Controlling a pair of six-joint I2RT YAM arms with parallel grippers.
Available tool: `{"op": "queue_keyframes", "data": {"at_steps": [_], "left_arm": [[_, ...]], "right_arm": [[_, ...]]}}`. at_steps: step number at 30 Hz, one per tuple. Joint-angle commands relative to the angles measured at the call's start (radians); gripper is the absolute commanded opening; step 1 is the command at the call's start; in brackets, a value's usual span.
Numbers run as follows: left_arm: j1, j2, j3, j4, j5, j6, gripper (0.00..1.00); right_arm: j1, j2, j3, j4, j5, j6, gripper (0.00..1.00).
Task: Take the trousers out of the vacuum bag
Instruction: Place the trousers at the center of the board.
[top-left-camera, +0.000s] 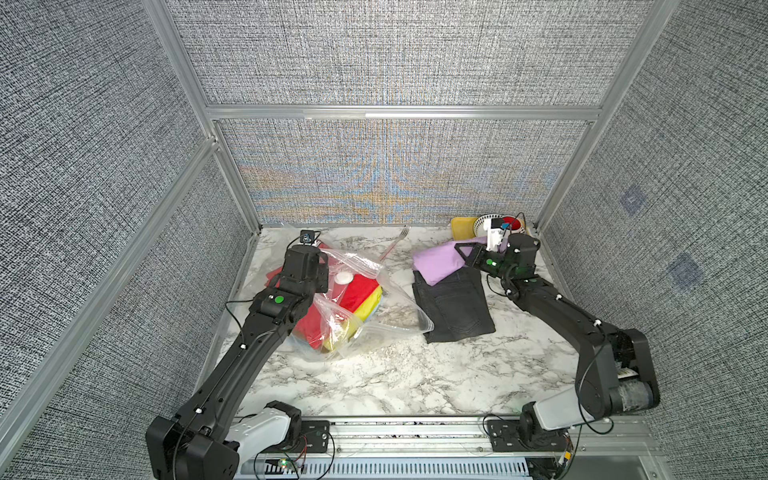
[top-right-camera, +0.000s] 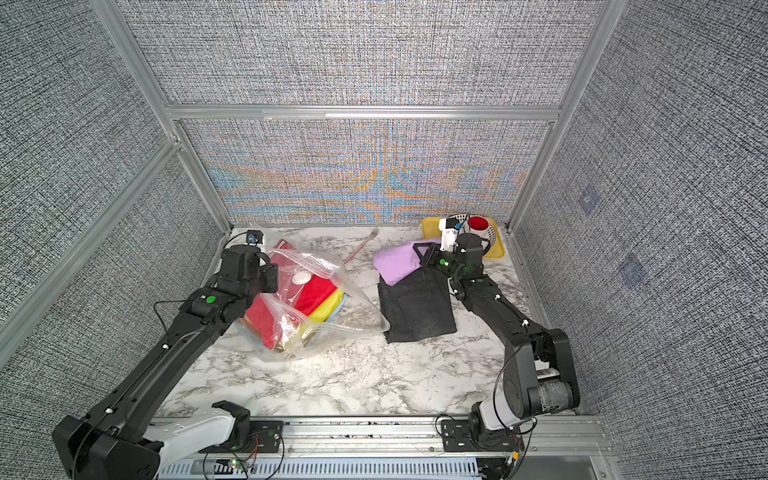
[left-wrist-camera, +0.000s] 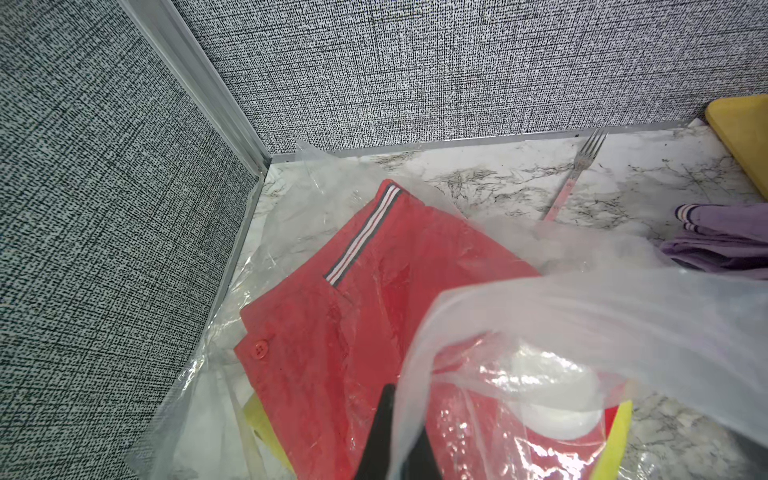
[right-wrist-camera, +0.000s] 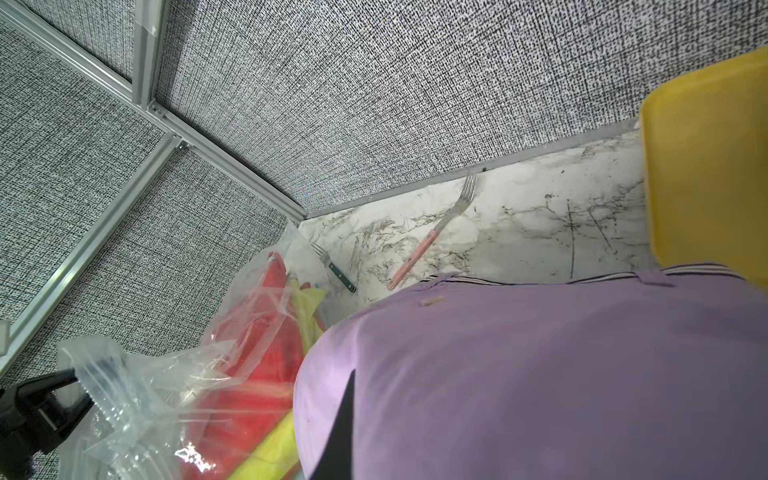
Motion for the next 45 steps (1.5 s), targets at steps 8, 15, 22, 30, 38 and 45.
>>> {"op": "queue_keyframes", "data": {"at_steps": [8,15,22,30,38,45], "left_arm": [[0.001,0.016,0.006,0.006,-0.003,0.004,0.00],[0.001,0.016,-0.001,0.007,0.000,0.006,0.00],[0.001,0.017,-0.006,0.010,0.000,0.010,0.00],[0.001,0.028,-0.006,0.017,0.011,0.009,0.00],[0.002,0.037,0.000,0.028,0.021,0.009,0.00],[0.001,0.041,0.001,0.037,0.031,0.006,0.00]], "right_arm": [[-0.006,-0.079,-0.083,0.019,-0.008,-0.005,0.00],[-0.007,-0.111,-0.152,-0.090,0.045,0.002,0.00],[-0.004,-0.123,-0.228,-0.187,0.075,0.014,0.00],[0.009,-0.178,-0.247,-0.361,0.225,-0.041,0.32],[0.109,-0.258,-0.290,-0.474,0.351,-0.049,0.67],[0.253,-0.287,-0.353,-0.457,0.393,0.017,0.81]]}}
